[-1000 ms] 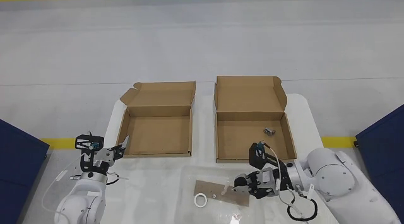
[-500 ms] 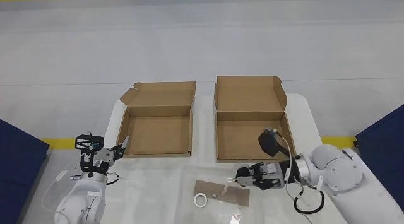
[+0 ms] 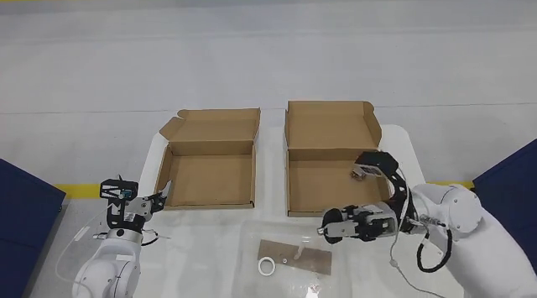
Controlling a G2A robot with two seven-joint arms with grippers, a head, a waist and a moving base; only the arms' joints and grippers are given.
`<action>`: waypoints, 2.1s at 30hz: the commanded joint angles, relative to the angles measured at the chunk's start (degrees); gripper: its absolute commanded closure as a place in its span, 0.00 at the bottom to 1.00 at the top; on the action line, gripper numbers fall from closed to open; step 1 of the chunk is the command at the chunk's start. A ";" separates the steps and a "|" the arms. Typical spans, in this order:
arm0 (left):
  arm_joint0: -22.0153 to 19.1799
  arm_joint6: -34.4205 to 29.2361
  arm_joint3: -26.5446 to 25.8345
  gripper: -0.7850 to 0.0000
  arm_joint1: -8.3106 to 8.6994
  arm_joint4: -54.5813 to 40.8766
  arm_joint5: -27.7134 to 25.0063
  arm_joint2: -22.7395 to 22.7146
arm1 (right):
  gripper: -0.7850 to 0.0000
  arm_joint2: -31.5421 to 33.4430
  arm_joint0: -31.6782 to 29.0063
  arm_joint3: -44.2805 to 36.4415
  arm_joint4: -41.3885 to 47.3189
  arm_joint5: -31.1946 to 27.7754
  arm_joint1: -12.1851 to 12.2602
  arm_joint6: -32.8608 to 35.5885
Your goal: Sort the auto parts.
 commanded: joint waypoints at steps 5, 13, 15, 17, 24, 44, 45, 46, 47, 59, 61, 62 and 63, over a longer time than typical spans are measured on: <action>0.00 0.00 0.00 0.00 0.00 0.00 0.00 0.00 | 1.00 -0.59 -0.57 -0.90 5.36 1.55 -0.31 -1.81; 0.00 0.00 0.00 0.00 0.00 0.00 0.00 0.00 | 1.00 -1.46 1.41 2.23 30.12 8.32 -1.55 7.09; 0.00 0.00 0.00 0.00 0.00 0.00 0.00 0.00 | 1.00 -1.93 2.24 2.92 33.42 9.88 -1.94 8.85; 0.00 0.00 0.00 0.00 0.00 0.00 0.00 0.00 | 1.00 -2.26 3.06 3.49 35.49 10.81 -2.34 9.85; 0.00 0.00 0.00 0.00 0.00 0.00 0.00 0.00 | 1.00 -3.53 4.65 4.17 39.38 13.59 -3.38 11.66; 0.00 0.00 0.00 0.00 0.00 0.00 0.00 0.00 | 1.00 -6.11 8.10 2.83 40.18 23.91 -5.28 8.06; 0.00 0.00 0.00 0.00 0.00 0.00 0.00 0.00 | 1.00 -6.52 8.45 2.91 39.72 24.47 -5.44 7.72; 0.00 0.00 0.00 0.00 0.00 0.00 0.00 0.00 | 1.00 -6.81 8.75 3.05 39.55 24.78 -5.61 7.41; 0.00 0.00 0.00 0.00 0.00 0.00 0.00 0.00 | 1.00 -6.81 8.75 3.05 39.55 24.78 -5.61 7.41; 0.00 0.00 0.00 0.00 0.00 0.00 0.00 0.00 | 1.00 -6.91 7.84 1.81 38.41 26.27 -5.81 4.61; 0.00 0.00 0.00 0.00 0.00 0.00 0.00 0.00 | 1.00 -6.66 7.62 1.85 37.87 26.79 -5.94 3.81; 0.00 0.00 0.00 0.00 0.00 0.00 0.00 0.00 | 1.00 -6.55 7.54 1.99 37.54 27.14 -6.00 3.45; 0.00 0.00 0.00 0.00 0.00 0.00 0.00 0.00 | 1.00 -6.38 7.50 2.09 37.17 27.39 -6.05 3.12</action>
